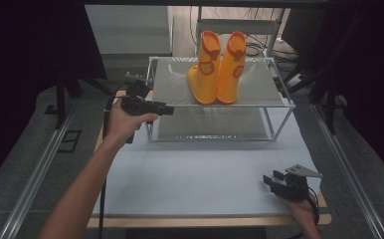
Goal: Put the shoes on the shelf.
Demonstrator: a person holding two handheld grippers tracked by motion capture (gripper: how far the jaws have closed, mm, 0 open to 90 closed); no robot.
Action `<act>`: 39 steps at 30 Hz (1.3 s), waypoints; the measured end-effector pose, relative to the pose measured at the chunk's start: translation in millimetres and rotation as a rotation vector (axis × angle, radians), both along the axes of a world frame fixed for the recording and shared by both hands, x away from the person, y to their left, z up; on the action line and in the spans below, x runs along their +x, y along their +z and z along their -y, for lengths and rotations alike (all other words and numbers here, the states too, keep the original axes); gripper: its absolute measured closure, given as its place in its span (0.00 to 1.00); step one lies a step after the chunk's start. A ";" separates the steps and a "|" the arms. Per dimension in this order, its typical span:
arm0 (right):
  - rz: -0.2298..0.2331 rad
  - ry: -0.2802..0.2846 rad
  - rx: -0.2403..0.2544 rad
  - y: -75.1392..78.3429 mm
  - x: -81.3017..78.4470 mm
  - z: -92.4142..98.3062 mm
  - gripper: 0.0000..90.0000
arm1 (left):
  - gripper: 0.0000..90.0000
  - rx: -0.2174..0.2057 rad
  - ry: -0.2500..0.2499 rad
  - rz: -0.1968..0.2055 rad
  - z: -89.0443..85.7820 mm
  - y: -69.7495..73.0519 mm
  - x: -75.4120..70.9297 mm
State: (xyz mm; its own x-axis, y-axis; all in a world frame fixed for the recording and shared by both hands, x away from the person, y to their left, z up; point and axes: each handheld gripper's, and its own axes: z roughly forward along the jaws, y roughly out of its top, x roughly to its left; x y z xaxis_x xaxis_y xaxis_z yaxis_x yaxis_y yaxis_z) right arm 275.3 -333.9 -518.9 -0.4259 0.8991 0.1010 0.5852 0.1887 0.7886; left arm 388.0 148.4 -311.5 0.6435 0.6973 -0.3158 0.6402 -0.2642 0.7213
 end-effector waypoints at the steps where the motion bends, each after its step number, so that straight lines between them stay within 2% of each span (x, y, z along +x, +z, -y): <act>1: 0.001 0.000 -0.001 0.0 0.0 0.1 0.54 | 0.60 -0.004 -0.006 0.001 -2.8 -1.9 -3.8; 11: -0.001 0.001 -0.005 0.2 -0.1 0.2 0.54 | 0.56 0.002 -0.031 0.005 -31.3 -29.4 -41.5; 16: -0.002 0.000 -0.005 -0.6 0.3 -0.4 0.54 | 0.54 0.019 -0.007 0.006 -44.1 -47.7 -60.8; 24: -0.006 0.006 -0.014 -1.5 0.2 -1.9 0.54 | 0.54 -0.001 -0.011 -0.009 -55.4 -77.4 -85.5; 30: -0.009 0.007 -0.017 -1.9 0.7 -3.9 0.54 | 0.54 -0.013 0.001 -0.043 -65.1 -95.2 -88.4; 39: -0.001 0.002 -0.017 -1.0 0.5 -3.1 0.54 | 0.53 -0.009 0.001 -0.046 -62.7 -98.7 -85.7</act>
